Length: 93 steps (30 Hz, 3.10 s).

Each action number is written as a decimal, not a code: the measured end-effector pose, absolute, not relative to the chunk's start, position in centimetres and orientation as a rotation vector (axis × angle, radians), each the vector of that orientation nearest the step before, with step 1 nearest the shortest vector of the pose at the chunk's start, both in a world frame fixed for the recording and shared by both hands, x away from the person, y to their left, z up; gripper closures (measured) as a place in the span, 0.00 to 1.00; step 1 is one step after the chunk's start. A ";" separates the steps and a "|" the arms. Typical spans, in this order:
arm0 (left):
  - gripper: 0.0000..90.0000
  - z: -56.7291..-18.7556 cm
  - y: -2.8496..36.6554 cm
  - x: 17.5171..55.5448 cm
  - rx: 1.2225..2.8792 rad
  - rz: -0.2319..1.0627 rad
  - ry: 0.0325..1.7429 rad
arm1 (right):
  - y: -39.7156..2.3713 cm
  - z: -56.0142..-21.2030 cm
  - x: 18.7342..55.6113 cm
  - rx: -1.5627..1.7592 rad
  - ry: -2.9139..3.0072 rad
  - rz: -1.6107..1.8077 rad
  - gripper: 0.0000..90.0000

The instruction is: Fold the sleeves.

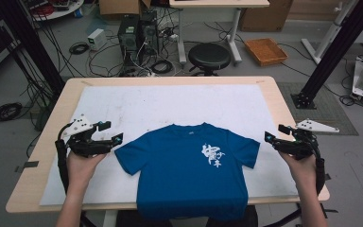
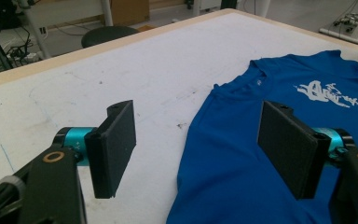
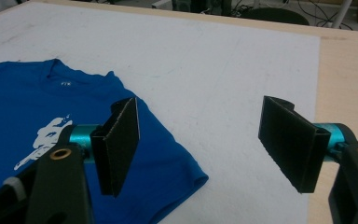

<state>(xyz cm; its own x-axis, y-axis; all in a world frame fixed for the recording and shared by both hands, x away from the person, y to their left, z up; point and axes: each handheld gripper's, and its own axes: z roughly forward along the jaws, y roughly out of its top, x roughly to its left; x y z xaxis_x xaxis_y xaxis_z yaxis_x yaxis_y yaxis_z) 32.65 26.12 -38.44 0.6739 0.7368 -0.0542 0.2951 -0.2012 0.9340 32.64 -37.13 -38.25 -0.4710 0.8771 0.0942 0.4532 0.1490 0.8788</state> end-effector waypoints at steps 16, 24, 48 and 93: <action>0.31 -39.5 26.6 32.8 1.788 0.489 0.868 | -37.3 -38.6 32.9 1.282 1.976 1.285 0.32; 0.31 -39.5 26.6 32.5 1.786 0.482 0.881 | -37.2 -38.3 32.8 1.278 1.966 1.302 0.32; 0.63 -43.3 27.5 33.5 1.925 0.343 1.114 | -36.7 -38.6 33.2 1.264 1.975 1.305 0.32; 0.98 -40.4 11.8 35.4 1.770 -0.041 0.973 | -37.2 -37.7 32.5 1.261 1.941 1.320 0.35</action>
